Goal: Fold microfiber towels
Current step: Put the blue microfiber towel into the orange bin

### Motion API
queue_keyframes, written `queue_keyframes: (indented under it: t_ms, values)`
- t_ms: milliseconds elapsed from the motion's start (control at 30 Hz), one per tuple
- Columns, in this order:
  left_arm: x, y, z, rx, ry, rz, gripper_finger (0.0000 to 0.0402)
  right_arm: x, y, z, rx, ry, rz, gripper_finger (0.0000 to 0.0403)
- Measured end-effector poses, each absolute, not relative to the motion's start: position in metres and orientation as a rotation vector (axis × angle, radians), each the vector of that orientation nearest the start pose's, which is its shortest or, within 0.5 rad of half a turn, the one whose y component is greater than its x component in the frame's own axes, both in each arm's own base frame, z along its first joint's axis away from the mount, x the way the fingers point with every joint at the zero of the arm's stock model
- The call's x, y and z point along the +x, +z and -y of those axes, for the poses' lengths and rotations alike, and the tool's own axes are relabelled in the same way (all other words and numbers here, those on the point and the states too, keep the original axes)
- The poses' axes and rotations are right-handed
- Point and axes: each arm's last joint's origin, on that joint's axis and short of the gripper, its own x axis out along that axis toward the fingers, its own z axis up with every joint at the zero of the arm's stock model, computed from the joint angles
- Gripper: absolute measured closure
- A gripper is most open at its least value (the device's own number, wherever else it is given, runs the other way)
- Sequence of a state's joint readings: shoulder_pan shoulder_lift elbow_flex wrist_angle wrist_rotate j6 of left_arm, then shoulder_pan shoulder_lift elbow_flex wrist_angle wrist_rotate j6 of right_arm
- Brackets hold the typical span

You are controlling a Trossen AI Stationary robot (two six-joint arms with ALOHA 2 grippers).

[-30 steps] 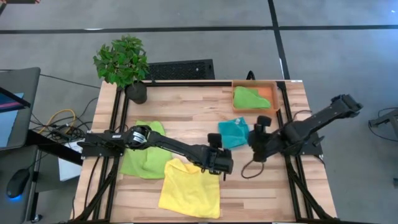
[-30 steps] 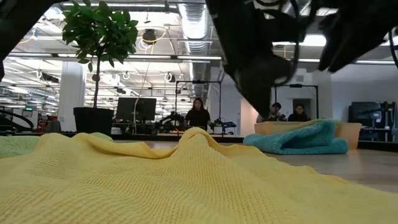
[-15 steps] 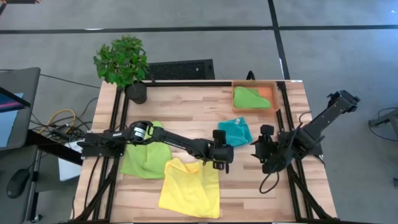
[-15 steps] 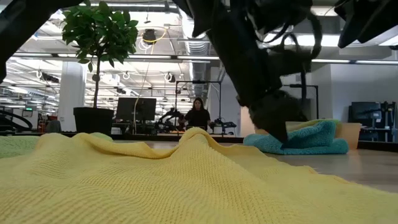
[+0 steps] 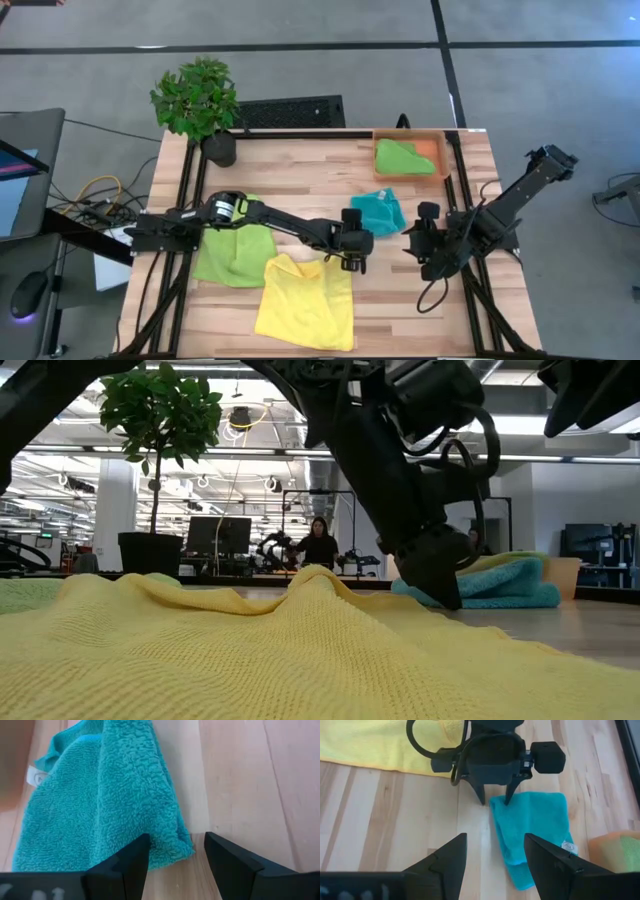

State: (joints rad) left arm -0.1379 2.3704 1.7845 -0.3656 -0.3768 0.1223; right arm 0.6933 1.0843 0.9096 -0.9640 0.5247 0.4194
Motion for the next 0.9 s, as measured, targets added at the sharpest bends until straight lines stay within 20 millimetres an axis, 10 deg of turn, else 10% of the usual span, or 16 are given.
queue_keyframes:
  t_ms: [600,900]
  values:
    - [0.498,0.122,0.033,0.316,0.284,-0.963,0.022,0.153,0.269,-0.109,-0.263,-0.047,-0.93,0.0181]
    - [0.496,0.12,0.022,0.31,0.29,-1.005,0.0318,0.153,0.269,-0.109,-0.263,-0.047,-0.93,0.0181]
